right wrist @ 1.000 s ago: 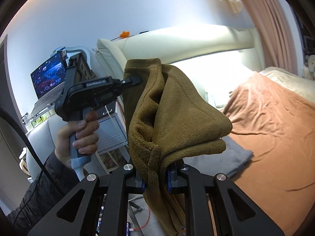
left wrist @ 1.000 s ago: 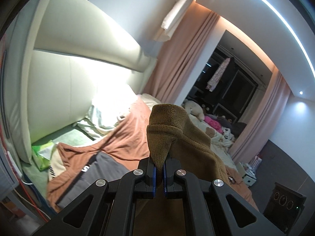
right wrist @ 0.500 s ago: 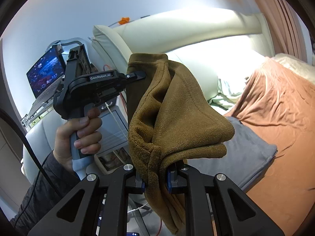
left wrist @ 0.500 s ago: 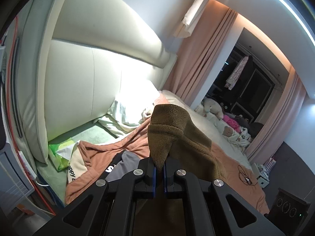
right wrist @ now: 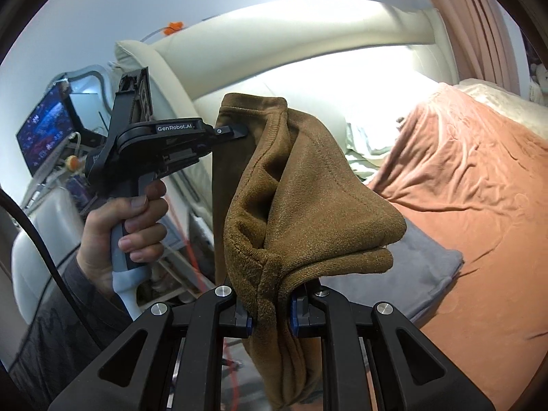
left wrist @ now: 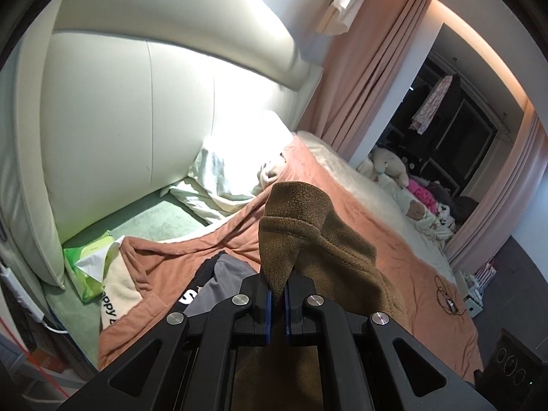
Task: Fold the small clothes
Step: 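Carry the held shirt with both grippers to the stack of folded grey clothes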
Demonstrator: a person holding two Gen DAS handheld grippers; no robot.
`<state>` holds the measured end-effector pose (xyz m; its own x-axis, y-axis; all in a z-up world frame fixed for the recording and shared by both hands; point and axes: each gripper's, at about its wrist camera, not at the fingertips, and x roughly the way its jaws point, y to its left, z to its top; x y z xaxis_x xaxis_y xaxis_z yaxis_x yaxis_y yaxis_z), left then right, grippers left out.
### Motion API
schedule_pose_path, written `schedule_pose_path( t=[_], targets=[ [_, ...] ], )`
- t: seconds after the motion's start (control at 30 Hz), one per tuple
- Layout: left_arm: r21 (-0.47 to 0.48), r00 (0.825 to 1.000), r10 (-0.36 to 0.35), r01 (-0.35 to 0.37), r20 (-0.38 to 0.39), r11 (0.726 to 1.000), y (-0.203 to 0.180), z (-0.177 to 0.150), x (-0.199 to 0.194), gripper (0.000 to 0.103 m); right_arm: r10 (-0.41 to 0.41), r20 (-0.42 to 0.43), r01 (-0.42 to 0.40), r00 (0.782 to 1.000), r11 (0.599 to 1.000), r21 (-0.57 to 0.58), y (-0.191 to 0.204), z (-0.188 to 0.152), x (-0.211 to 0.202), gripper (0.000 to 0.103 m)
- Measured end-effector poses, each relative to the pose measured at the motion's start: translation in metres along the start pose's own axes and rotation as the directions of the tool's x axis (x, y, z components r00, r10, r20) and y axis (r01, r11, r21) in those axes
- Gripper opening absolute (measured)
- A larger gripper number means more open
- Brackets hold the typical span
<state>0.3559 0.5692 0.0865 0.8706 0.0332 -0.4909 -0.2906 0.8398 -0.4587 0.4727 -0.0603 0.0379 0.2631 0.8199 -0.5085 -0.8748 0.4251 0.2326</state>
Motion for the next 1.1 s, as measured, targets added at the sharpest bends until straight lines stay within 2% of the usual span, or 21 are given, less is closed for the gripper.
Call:
schedule_pose_path(
  t=[0.4,0.53,0.73,0.87,0.97,1.1],
  targets=[
    [0.045,0.991,0.067,-0.063,-0.114,0.997,0.016,-0.009,0.098,0.004,-0.054,-0.063,0.058,0.997,0.997,0.057,-0.063,0.000,0.032,0.011],
    [0.061,0.984,0.085,-0.077,-0.159,0.995,0.021,-0.017,0.135,0.004,-0.065,-0.084,0.072,0.994,0.994,0.081,-0.062,0.000,0.060,0.011],
    [0.084,0.967,0.117,-0.100,-0.224,0.991,0.030,-0.032,0.185,0.004,-0.065,-0.117,0.084,0.991,0.984,0.158,-0.080,-0.013,0.092,0.011],
    [0.101,0.948,0.146,-0.122,-0.284,0.987,0.037,-0.045,0.214,0.004,-0.030,-0.152,0.065,0.988,0.971,0.232,-0.104,-0.031,0.111,0.014],
    [0.104,0.926,0.160,-0.132,-0.341,0.986,0.043,-0.054,0.232,0.005,0.055,-0.174,0.007,0.983,0.941,0.339,-0.122,-0.041,0.124,0.015],
    [0.098,0.912,0.175,-0.149,-0.371,0.984,0.046,-0.055,0.243,0.005,0.145,-0.175,-0.054,0.974,0.895,0.443,-0.141,-0.041,0.137,0.030]
  ],
)
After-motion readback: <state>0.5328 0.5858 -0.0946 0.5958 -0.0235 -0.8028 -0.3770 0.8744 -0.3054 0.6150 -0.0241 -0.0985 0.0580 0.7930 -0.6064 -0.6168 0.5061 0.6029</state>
